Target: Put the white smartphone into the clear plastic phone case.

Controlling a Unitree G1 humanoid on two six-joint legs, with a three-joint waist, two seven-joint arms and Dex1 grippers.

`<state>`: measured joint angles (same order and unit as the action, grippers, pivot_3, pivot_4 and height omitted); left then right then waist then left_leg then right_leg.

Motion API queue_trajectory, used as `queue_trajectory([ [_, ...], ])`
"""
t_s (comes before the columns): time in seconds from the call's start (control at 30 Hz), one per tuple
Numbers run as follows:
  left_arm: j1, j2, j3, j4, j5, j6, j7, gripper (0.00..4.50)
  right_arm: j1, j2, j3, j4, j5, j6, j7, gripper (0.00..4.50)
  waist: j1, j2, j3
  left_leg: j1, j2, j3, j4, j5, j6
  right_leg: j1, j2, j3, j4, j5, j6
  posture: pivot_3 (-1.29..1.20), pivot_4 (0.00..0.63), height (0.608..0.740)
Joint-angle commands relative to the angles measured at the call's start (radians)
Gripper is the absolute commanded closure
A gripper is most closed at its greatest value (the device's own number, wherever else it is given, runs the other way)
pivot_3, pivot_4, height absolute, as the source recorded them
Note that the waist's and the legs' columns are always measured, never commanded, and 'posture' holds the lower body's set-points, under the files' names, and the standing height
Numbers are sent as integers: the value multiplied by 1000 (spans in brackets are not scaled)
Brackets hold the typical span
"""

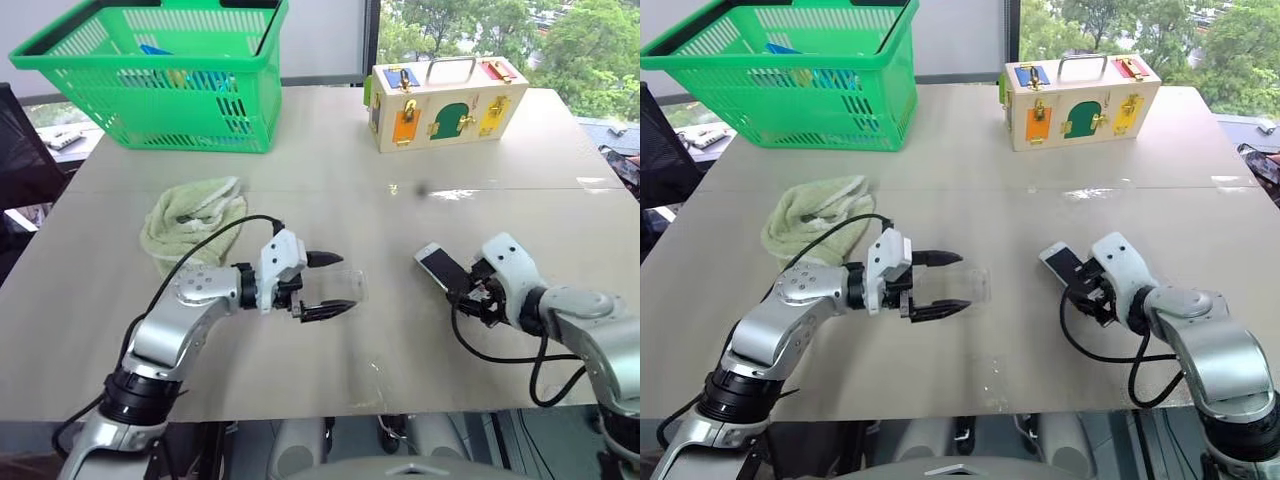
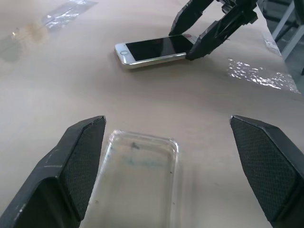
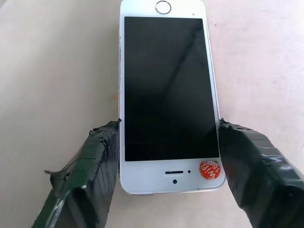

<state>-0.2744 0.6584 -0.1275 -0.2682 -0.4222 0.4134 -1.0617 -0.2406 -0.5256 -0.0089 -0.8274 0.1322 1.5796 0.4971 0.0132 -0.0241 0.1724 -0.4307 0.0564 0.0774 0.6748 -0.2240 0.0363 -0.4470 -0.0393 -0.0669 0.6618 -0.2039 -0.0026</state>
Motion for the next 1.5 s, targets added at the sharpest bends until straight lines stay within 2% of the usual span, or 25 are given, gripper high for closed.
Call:
queue_trajectory([
  [0.03,-36,-1,0,25,9,-8,-8,157,17,81,-8,-61,-32,35,-122,26,0,0,0,0,0,0,0,0,0,0,0,0,0,0,0,0,150,740],
  [0.13,-59,-4,-8,40,12,0,-15,157,17,167,-5,-37,-42,35,-190,26,0,0,0,-1,-1,1,-1,0,0,-1,0,0,-2,0,0,0,150,740],
  [0.27,-67,1,-8,38,7,15,-19,157,-6,193,-37,-55,-7,35,-180,26,-1,0,0,-1,-1,2,-2,0,0,-1,1,1,-3,0,1,0,150,740],
  [0.4,-59,-1,-3,26,9,23,-11,157,15,36,-173,-84,154,35,45,26,2,0,0,-1,-1,2,-2,0,0,0,1,0,-3,0,1,0,150,740],
  [0.5,-51,-6,-4,15,8,28,-2,157,47,-88,-216,-27,225,-13,139,26,1,0,0,-1,-1,1,-2,0,0,0,0,-1,-4,0,0,0,150,740],
  [0.67,-43,-11,-1,5,8,35,7,157,116,-230,-194,144,263,-275,267,26,-2,0,0,0,-1,0,-4,0,0,0,2,1,-4,0,0,0,150,740],
  [0.83,-32,-3,18,-10,-4,51,16,157,143,-299,-135,317,218,-579,335,26,-2,0,0,0,-2,0,-4,0,0,0,2,1,-4,0,0,0,150,740],
  [1.0,-10,2,30,-32,0,52,30,157,147,-341,-148,436,259,-696,420,26,1,0,1,0,-1,1,-4,0,0,0,2,1,-5,0,1,0,150,740],
  [1.03,-5,2,31,-38,0,52,33,157,149,-348,-147,450,263,-708,431,556,1,0,1,0,-1,1,-4,0,0,0,2,1,-5,0,1,0,150,740],
  [1.07,1,1,31,-44,1,52,37,157,154,-358,-143,459,264,-727,445,722,1,0,1,0,-1,1,-4,0,0,0,2,1,-5,0,1,0,150,740],
  [1.33,9,7,37,-44,1,45,44,157,158,-406,-49,556,142,-967,465,4440,1,0,1,0,-1,1,-4,0,0,0,2,1,-4,0,0,0,150,740],
  [1.5,7,9,40,-39,1,43,45,157,129,-417,3,658,77,-1073,471,4440,0,0,1,0,-1,1,-4,0,0,0,2,1,-5,0,1,0,150,740],
])
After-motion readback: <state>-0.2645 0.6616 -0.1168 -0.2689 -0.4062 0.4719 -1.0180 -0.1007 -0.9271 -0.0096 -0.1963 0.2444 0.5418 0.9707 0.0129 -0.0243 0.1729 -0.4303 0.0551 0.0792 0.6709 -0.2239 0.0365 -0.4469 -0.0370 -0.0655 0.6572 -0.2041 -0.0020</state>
